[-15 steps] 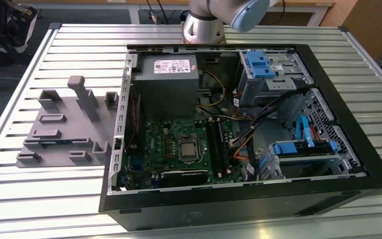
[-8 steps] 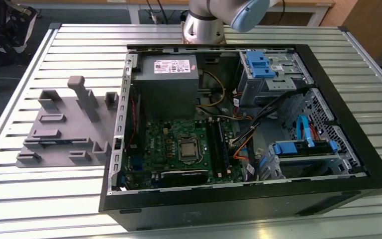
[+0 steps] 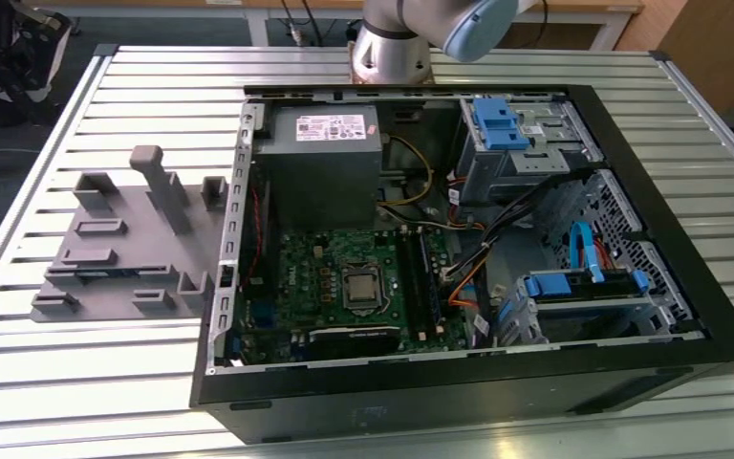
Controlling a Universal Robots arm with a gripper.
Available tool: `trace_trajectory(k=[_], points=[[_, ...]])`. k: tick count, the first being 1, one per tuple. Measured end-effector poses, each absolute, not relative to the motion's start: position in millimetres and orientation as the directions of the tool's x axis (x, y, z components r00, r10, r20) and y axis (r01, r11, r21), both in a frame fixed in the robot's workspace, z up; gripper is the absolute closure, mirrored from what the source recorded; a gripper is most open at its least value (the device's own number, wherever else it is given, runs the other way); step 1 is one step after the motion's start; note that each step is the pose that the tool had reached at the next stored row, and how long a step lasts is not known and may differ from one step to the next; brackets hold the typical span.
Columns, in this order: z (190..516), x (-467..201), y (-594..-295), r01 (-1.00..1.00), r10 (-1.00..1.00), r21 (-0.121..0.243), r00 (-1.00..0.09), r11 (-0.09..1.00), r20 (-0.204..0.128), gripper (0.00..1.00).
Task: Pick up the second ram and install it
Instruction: 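Pick up the second ram and move it above second insertion slot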
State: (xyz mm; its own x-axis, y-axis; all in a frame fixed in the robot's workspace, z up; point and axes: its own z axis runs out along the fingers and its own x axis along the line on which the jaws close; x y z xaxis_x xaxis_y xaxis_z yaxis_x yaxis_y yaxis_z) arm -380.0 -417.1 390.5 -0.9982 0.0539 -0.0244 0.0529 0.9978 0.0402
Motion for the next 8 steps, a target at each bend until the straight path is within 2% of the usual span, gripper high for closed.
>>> trace_trajectory(k=[8], points=[[387.0, -379.9, -417.2, -0.057, -0.056, 0.04, -0.998, 0.998, -0.024, 0.89]])
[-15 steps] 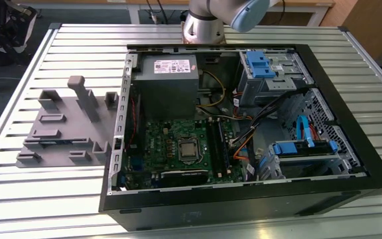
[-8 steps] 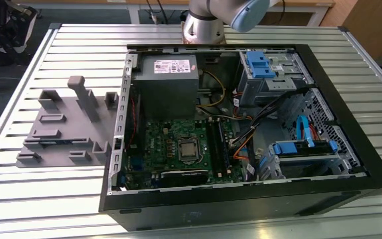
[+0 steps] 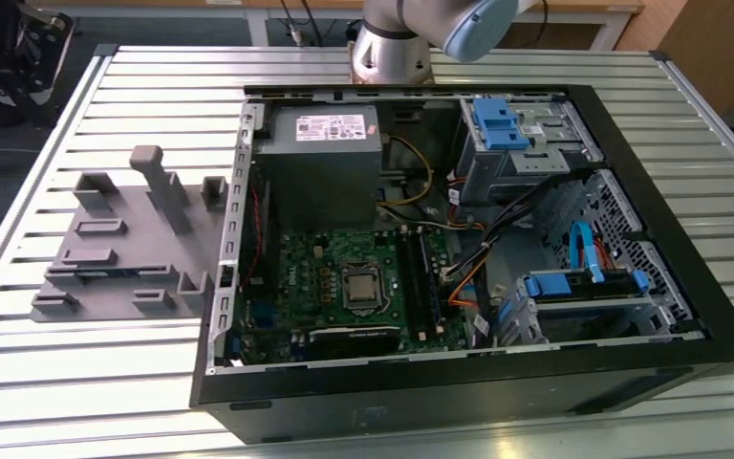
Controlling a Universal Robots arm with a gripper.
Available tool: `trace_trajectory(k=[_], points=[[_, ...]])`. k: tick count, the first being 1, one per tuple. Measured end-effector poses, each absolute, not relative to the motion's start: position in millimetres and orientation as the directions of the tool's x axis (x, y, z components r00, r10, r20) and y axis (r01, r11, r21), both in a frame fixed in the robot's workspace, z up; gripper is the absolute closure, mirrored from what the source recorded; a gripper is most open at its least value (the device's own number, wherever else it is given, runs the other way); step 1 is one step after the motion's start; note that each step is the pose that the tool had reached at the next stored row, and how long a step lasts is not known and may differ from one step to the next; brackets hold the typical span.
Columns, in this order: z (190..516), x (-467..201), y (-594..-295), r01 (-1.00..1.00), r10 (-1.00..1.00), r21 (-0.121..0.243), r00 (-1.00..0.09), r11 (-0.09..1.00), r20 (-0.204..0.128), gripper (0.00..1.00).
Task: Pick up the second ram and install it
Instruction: 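Pick up the second ram and move it above second insertion slot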
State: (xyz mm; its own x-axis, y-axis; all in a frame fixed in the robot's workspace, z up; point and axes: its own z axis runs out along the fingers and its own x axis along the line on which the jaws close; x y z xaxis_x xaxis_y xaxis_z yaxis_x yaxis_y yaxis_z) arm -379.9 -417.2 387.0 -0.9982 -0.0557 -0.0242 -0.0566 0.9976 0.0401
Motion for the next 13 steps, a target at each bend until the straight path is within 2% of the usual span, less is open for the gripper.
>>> trace_trajectory(k=[13], points=[[385.6, -380.2, -417.4, -0.204, -0.204, 0.038, -0.979, 0.978, -0.023, 0.89]])
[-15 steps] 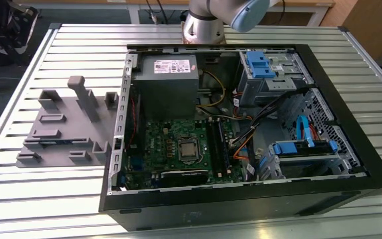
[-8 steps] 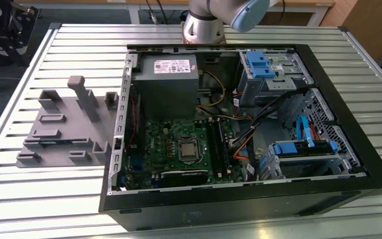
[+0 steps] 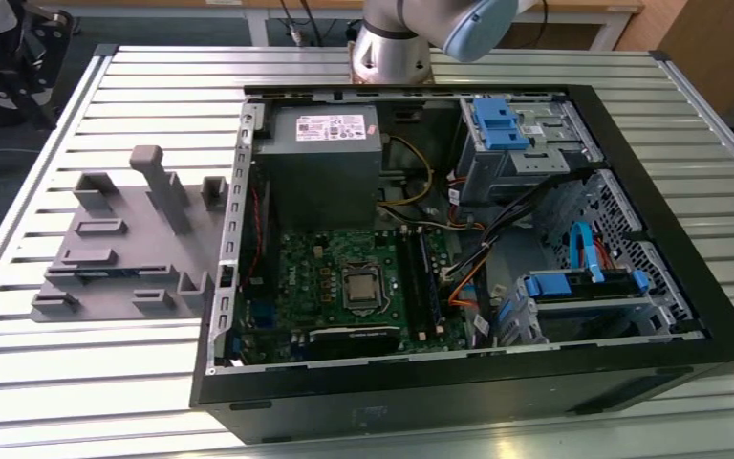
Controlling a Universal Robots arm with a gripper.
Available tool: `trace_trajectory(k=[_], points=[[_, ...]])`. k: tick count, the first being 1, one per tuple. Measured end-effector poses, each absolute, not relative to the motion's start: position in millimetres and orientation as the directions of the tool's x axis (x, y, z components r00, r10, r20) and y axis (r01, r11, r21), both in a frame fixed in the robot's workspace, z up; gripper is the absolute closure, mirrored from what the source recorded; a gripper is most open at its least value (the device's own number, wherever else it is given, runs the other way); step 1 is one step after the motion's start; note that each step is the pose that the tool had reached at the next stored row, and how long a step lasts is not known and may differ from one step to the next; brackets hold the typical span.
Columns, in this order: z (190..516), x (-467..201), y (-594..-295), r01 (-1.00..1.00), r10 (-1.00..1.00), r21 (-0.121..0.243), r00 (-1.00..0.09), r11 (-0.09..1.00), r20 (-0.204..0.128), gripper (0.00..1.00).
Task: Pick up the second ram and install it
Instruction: 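Pick up the second ram and move it above second insertion slot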
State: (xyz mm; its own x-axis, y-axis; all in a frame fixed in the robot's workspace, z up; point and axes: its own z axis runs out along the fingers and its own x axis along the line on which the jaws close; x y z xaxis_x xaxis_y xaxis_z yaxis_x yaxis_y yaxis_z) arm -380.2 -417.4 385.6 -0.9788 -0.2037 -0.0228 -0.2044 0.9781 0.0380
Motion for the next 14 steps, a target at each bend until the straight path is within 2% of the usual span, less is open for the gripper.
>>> trace_trajectory(k=[14], points=[[383.5, -380.3, -417.5, -0.362, -0.362, 0.035, -0.932, 0.931, -0.022, 0.89]])
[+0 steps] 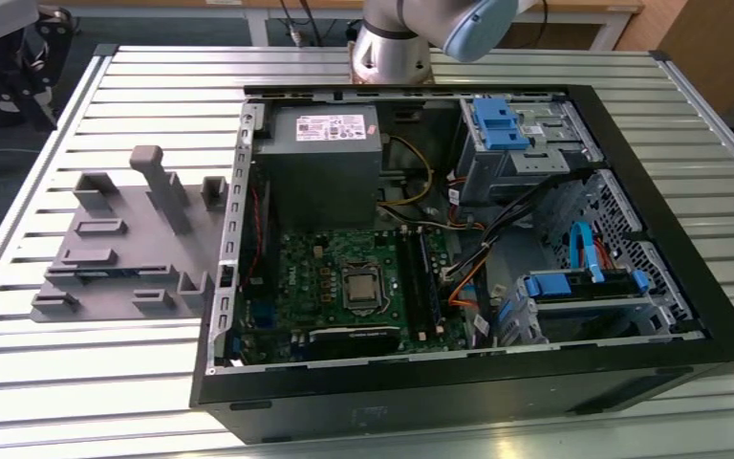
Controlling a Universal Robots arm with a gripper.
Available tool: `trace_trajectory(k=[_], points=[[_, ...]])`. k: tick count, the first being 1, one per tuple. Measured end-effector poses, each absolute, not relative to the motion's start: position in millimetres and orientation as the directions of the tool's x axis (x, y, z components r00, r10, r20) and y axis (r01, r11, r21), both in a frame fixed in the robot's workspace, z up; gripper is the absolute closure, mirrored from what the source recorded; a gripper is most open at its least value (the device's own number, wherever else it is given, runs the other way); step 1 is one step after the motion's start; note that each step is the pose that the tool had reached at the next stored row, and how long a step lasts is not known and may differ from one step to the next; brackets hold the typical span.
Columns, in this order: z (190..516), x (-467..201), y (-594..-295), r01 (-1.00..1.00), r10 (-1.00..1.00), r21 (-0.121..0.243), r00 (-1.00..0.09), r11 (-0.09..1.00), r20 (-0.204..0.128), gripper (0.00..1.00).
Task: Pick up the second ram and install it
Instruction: 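Pick up the second ram and move it above second insertion slot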
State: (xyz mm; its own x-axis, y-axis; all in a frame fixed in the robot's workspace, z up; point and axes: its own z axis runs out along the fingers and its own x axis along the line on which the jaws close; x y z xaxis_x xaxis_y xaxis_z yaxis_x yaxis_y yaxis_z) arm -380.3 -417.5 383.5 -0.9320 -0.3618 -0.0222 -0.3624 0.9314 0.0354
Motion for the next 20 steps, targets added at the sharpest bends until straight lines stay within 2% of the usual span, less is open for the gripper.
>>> trace_trajectory(k=[20], points=[[381.8, -380.3, -417.5, -0.54, -0.54, 0.025, -0.841, 0.841, -0.014, 0.89]])
